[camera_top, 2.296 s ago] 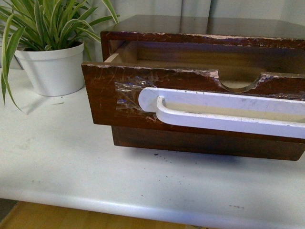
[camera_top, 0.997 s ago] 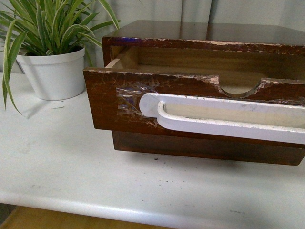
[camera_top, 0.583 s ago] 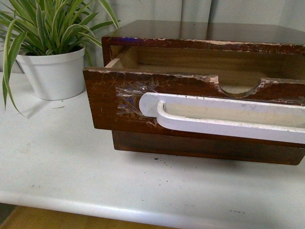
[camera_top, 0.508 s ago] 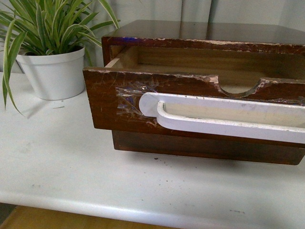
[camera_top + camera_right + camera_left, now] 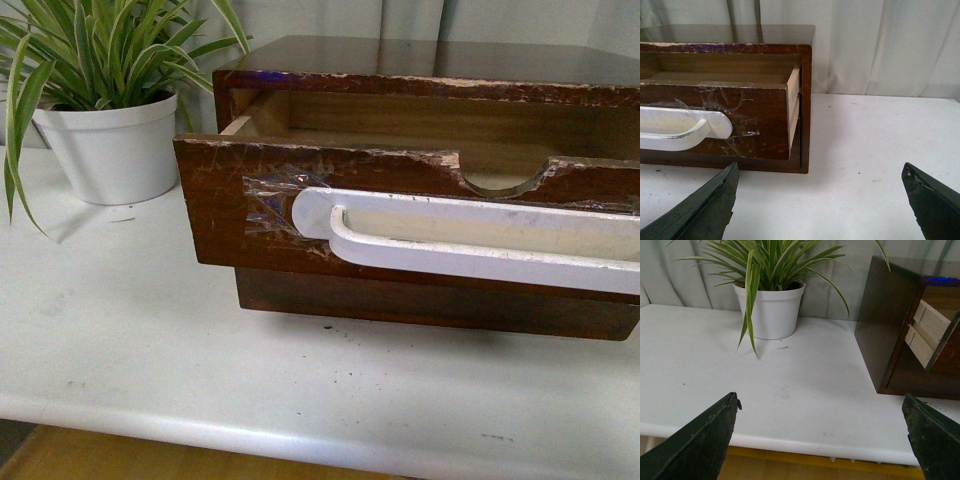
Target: Open drawer
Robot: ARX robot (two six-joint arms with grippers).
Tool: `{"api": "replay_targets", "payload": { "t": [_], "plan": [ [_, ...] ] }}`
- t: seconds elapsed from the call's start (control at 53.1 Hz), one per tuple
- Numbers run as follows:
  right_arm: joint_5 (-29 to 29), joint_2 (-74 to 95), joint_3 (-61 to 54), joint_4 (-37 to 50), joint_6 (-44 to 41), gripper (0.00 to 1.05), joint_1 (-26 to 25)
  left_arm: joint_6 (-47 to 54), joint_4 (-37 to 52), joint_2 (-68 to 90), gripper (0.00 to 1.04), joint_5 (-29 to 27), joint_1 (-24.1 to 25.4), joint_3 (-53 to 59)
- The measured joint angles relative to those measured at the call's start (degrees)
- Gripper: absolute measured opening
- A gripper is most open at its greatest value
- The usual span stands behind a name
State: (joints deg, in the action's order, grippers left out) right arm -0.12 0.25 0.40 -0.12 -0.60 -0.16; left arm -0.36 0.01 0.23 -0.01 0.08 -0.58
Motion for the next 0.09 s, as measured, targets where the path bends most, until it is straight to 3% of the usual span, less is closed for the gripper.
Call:
{"api": "replay_targets", "payload": {
  "t": [0.094],
  "plan": [
    [0.0,0.0,0.0,0.0,0.0,0.96,0.0,0.0,0.0,0.0,0.98,0.0,0.0,0.0]
  ]
}}
